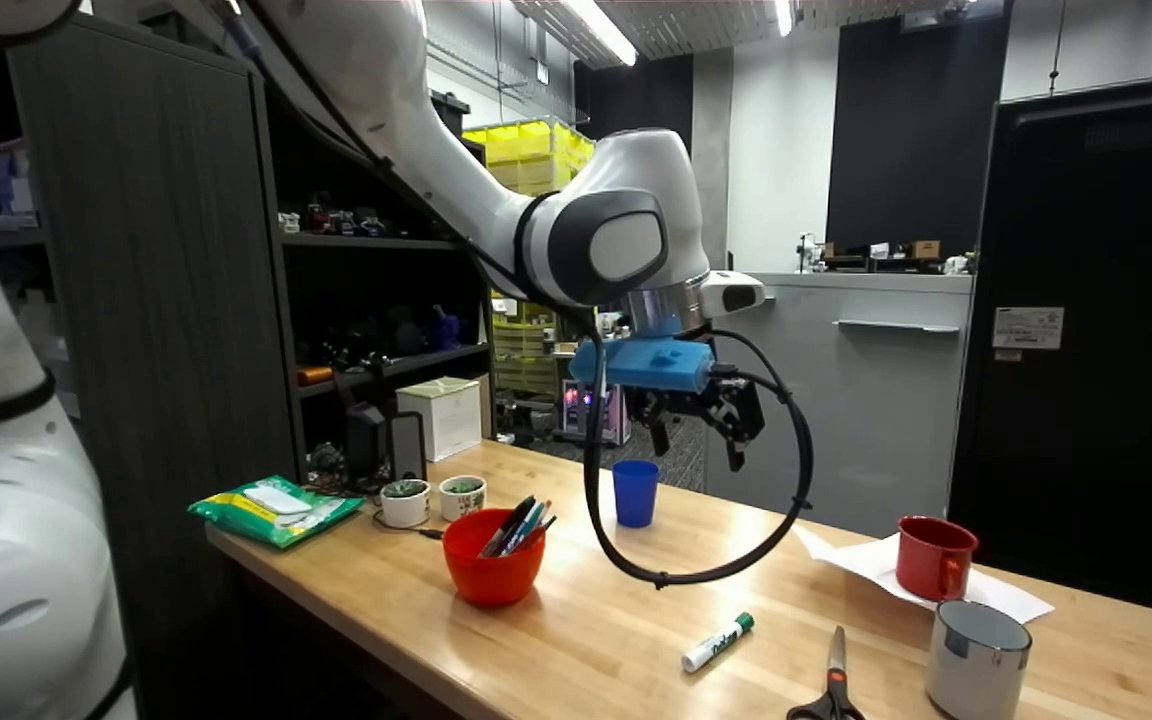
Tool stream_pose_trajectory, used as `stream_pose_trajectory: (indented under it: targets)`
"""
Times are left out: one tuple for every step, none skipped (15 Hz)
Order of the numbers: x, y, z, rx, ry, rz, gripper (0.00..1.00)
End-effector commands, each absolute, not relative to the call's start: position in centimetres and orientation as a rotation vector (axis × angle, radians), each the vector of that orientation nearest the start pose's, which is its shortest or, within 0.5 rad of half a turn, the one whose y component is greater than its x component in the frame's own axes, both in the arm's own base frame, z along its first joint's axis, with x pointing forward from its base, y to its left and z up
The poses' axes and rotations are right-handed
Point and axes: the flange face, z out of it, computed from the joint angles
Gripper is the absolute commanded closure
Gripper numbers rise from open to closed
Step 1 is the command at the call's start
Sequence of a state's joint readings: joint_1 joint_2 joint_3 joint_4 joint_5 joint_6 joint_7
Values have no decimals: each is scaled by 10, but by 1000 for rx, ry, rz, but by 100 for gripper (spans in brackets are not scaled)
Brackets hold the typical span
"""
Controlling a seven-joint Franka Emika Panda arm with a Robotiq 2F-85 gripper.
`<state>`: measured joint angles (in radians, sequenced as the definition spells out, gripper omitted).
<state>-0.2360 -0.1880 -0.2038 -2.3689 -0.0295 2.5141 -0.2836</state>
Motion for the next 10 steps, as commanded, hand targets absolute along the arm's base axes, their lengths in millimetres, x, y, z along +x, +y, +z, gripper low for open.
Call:
stream_pose_trajectory:
  targets:
    - [454, -215, 433, -3195, 222, -507, 0]
    - [454, -215, 433, -3195, 222, -507, 0]
    - [454, -215, 433, -3195, 222, -507, 0]
    - [454, -215, 433, -3195, 222, -507, 0]
    - [454, -215, 433, -3195, 222, -507, 0]
    - [456, -213, 431, -3193, 216, -506, 0]
    - [458, -210, 429, -3190, 210, -507, 0]
    - [462, -204, 426, -3184, 195, -501, 0]
    - [465, -198, 423, -3180, 180, -488, 0]
    - [469, -191, 420, -3181, 163, -480, 0]
